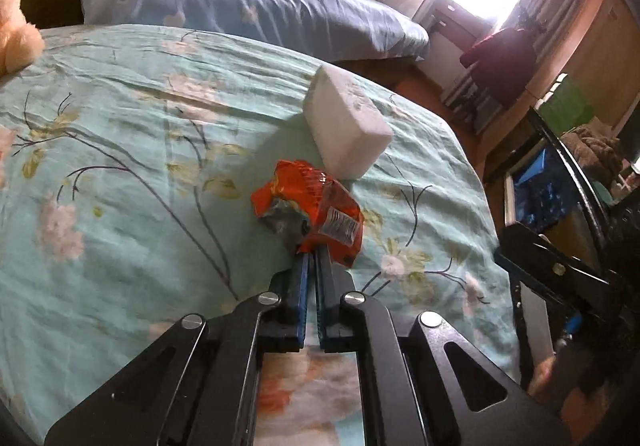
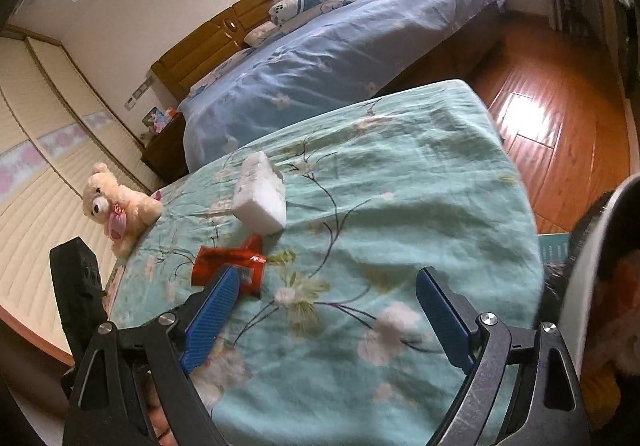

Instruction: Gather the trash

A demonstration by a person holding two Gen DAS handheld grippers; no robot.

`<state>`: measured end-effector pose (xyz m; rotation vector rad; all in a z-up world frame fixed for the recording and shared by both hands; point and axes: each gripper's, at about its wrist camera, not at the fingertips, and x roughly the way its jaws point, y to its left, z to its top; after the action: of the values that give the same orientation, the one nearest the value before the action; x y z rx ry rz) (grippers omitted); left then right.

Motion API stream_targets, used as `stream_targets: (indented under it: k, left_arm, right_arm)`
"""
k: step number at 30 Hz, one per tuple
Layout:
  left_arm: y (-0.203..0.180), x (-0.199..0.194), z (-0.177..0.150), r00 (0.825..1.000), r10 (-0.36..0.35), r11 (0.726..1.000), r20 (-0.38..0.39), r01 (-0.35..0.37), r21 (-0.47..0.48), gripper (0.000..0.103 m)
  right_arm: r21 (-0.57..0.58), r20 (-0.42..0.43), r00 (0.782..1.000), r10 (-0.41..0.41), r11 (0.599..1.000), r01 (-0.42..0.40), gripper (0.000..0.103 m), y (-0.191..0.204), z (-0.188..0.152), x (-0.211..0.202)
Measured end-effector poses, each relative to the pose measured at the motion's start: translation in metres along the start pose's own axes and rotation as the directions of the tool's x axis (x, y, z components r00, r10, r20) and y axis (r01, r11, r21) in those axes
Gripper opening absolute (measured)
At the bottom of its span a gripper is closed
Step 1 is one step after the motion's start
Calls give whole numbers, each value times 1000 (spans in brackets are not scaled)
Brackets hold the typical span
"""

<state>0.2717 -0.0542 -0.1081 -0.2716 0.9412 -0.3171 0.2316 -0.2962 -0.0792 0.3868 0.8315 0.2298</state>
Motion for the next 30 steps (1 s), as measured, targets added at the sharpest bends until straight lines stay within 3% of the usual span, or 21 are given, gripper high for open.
stream_targets:
  k: [7,10,16,19,20,21,22,26,27,29,30]
  left_arm:
    - [33,-29,0,997,68,998,23,-68,11,2]
    - [55,-35,-5,996,90,996,24,-89,-31,2]
    - [73,-35,-14,996,84,993,40,-80,-89,1]
    - [67,-33,-13,995,93,994,42,-90,-67,1]
    - [65,-33,-12,995,92,994,43,-89,-63,1]
    - [66,-33,-13,995,88,994,44,-86,-64,1]
    - [68,-35,-14,995,83,995,45,-80,-67,1]
    - [64,-40,-15,996,72,997,59,-70,-36,2]
    - [61,-41,-15,995,75,997,66,-74,-23,8]
    - [54,-42,-14,994,83,997,74,-82,-10,35]
    - [52,-43,-13,992,95,995,81,-95,-14,61]
  right_arm:
    - [-74,-38,999,0,997,-2,91,26,4,40]
    - [-117,-41,999,15,993,-20,90,43,7,56]
    - [-210,-22,1000,-4,978,-1,84,75,23,87]
    - [-235,-27,999,-38,971,31,74,81,30,104]
    - [-235,-33,998,-50,971,41,61,80,31,108]
    - [-227,-45,997,-57,973,46,41,78,32,112]
    - [-216,-55,997,-58,975,45,33,75,31,112]
    - [-180,-37,998,-44,983,37,30,66,22,94]
    - [-173,-31,999,-34,985,28,29,64,18,85]
    - [-162,-23,1000,-19,987,15,29,61,12,73]
    - [-157,-19,1000,-15,988,12,29,59,7,64]
